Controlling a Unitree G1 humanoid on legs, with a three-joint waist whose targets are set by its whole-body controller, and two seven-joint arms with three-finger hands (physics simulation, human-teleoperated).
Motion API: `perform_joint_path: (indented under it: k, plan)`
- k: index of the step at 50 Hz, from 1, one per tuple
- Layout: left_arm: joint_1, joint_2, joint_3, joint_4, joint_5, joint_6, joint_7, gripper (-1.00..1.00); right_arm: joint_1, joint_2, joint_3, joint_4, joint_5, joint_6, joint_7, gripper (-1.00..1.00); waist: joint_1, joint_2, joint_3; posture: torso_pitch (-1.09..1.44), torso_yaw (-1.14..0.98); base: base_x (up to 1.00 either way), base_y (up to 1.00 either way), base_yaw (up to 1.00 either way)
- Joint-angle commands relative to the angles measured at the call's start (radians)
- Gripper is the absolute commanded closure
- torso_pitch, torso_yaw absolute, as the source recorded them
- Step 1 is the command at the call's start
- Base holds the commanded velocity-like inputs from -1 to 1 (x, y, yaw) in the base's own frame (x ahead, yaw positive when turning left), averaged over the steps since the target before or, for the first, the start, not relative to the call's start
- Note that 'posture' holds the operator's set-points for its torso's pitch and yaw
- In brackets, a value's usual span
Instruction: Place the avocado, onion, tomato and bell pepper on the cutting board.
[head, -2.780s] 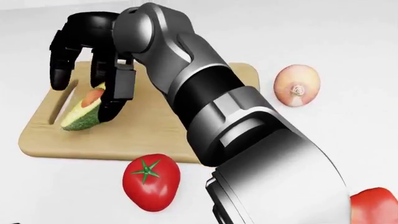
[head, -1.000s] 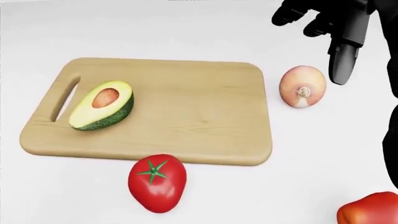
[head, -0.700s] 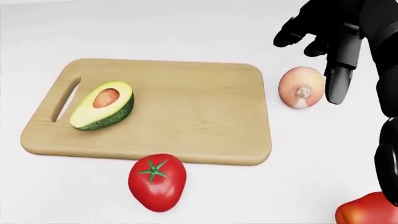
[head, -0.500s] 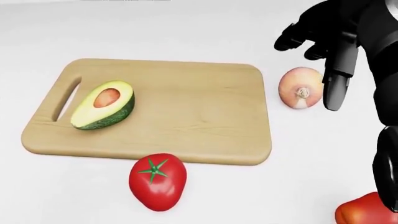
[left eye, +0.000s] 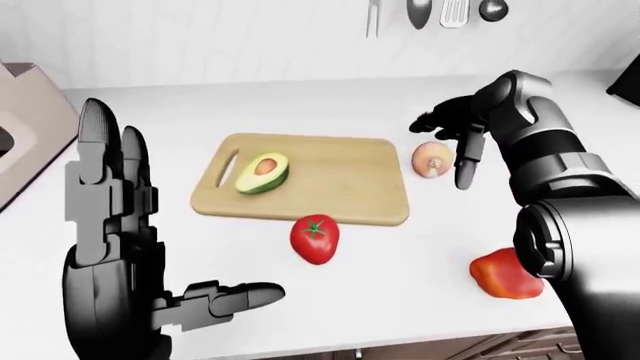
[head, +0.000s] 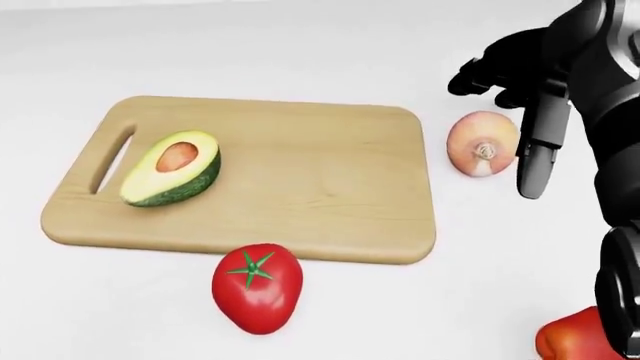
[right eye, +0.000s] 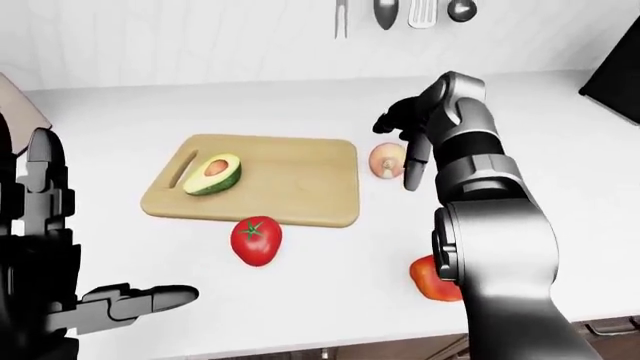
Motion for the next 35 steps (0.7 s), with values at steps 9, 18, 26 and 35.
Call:
perform_joint_path:
  k: [9, 18, 26, 35]
  plan:
    - [-0.002, 0.004, -0.004, -0.033, -0.007, -0.027, 0.008, -1.00, -0.013, -0.015, -0.008, -0.019, 0.037, 0.023, -0.017, 1.00, 0.000, -0.003, -0.019, 0.00, 0.00, 0.00, 0.00, 0.00]
    - [-0.001, 0.005, -0.005, -0.033, -0.006, -0.029, 0.009, -1.00, -0.012, -0.021, -0.007, -0.020, 0.042, 0.021, -0.033, 1.00, 0.003, -0.001, -0.022, 0.00, 0.00, 0.00, 0.00, 0.00]
    - [-0.005, 0.006, -0.004, -0.033, -0.007, -0.025, 0.008, -1.00, -0.196, -0.039, -0.043, -0.012, 0.101, -0.110, -0.341, 1.00, 0.004, 0.006, -0.017, 0.00, 0.00, 0.00, 0.00, 0.00]
    - [-0.006, 0.005, -0.004, -0.033, -0.007, -0.025, 0.009, -1.00, -0.310, -0.003, -0.031, -0.006, 0.111, -0.143, -0.389, 1.00, 0.003, 0.008, -0.005, 0.00, 0.00, 0.00, 0.00, 0.00]
